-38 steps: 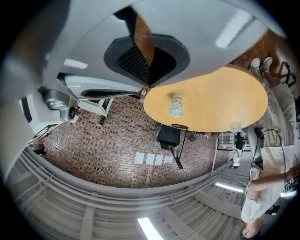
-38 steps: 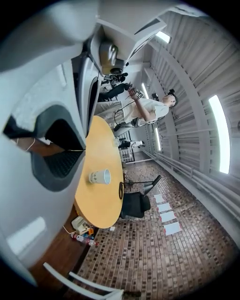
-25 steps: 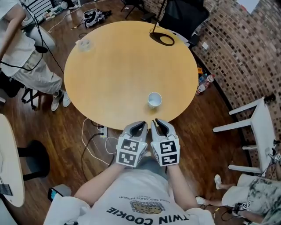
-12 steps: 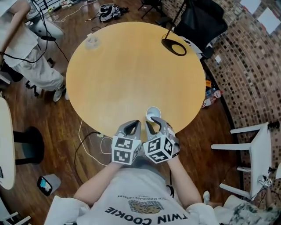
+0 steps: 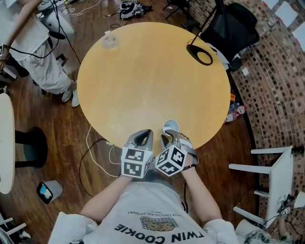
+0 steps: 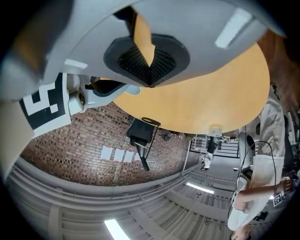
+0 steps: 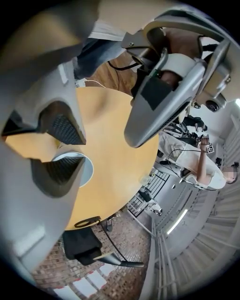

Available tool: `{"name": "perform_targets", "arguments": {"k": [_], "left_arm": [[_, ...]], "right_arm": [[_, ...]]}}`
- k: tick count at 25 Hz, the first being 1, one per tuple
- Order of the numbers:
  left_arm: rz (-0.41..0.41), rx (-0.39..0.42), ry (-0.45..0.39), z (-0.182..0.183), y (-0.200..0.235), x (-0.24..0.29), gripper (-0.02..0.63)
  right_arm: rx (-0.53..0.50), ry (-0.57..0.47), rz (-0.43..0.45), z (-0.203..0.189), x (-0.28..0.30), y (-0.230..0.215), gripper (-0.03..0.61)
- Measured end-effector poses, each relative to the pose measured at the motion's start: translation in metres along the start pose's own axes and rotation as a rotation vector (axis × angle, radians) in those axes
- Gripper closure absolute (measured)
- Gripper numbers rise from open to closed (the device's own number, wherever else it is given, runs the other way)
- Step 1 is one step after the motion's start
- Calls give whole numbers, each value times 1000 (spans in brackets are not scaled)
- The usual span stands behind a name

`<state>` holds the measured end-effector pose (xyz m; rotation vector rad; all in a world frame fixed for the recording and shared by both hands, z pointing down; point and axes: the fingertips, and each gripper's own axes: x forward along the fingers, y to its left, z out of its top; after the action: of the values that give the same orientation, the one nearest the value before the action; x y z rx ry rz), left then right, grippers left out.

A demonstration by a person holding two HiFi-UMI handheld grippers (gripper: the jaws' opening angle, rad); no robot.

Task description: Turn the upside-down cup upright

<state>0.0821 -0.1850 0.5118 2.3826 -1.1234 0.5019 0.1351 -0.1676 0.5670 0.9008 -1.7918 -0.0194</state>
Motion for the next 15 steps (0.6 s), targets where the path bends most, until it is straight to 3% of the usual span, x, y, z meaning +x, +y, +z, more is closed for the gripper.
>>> {"name": "perform_targets", "arguments": {"k": [10,15], "left_arm": [[-25,-11,5,-5,-1,0,611],[-38,1,11,-4,-3,2,611]], "right_arm": [[61,30,6,-5,3,3,557],[214,-47,39,3,-6,-2,557]]}}
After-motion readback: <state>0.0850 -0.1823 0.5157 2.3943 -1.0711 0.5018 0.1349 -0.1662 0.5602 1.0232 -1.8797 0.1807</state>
